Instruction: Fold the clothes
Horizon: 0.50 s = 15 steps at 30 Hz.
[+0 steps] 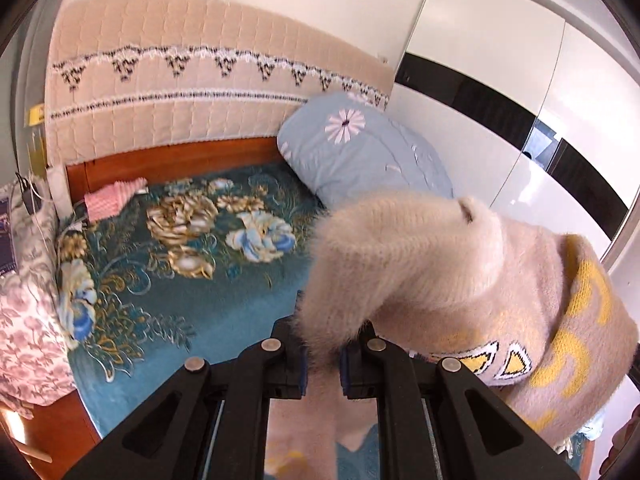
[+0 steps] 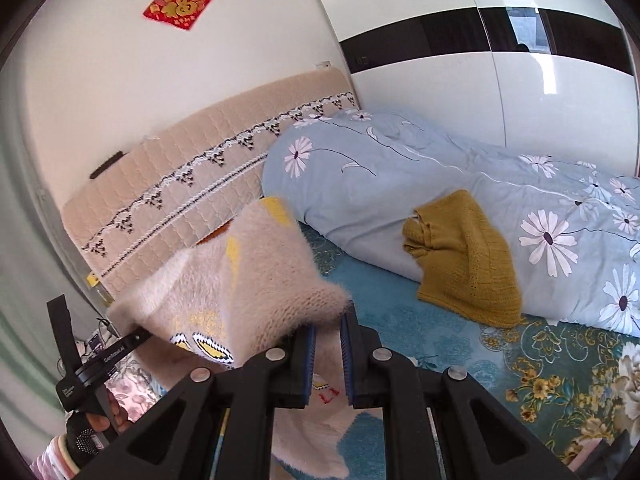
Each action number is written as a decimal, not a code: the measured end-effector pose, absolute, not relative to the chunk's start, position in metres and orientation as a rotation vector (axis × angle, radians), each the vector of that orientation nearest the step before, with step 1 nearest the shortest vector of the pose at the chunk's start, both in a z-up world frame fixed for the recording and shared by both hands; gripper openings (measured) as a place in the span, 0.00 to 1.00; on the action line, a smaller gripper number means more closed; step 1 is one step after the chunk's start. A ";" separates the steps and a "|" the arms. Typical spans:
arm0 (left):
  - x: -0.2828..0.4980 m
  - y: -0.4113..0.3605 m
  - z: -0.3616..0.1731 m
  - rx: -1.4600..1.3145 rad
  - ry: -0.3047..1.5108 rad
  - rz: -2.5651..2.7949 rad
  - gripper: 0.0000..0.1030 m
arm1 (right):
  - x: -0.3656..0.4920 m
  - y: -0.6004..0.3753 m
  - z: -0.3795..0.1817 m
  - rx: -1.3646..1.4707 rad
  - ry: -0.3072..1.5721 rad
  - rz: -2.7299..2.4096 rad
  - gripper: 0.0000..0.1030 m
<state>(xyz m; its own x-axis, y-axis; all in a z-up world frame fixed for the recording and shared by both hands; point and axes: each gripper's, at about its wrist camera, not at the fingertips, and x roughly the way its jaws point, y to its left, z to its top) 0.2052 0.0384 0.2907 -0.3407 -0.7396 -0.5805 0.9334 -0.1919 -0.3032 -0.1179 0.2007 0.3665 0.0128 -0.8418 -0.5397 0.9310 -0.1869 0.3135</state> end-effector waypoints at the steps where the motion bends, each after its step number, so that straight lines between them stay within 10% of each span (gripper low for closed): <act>1: 0.210 0.042 0.297 0.354 0.730 -1.789 0.11 | -0.113 0.206 0.369 0.732 0.153 -1.589 0.12; 15: 0.255 0.084 0.340 0.336 0.622 -1.816 0.11 | -0.059 0.280 0.364 0.731 0.083 -1.425 0.12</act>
<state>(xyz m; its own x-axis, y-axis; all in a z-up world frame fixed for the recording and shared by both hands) 0.2549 0.0842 0.3396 -0.3286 -0.7909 -0.5163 0.9414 -0.2300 -0.2468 -0.0593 0.2800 0.3644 0.1818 -0.8635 -0.4704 0.9124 -0.0303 0.4082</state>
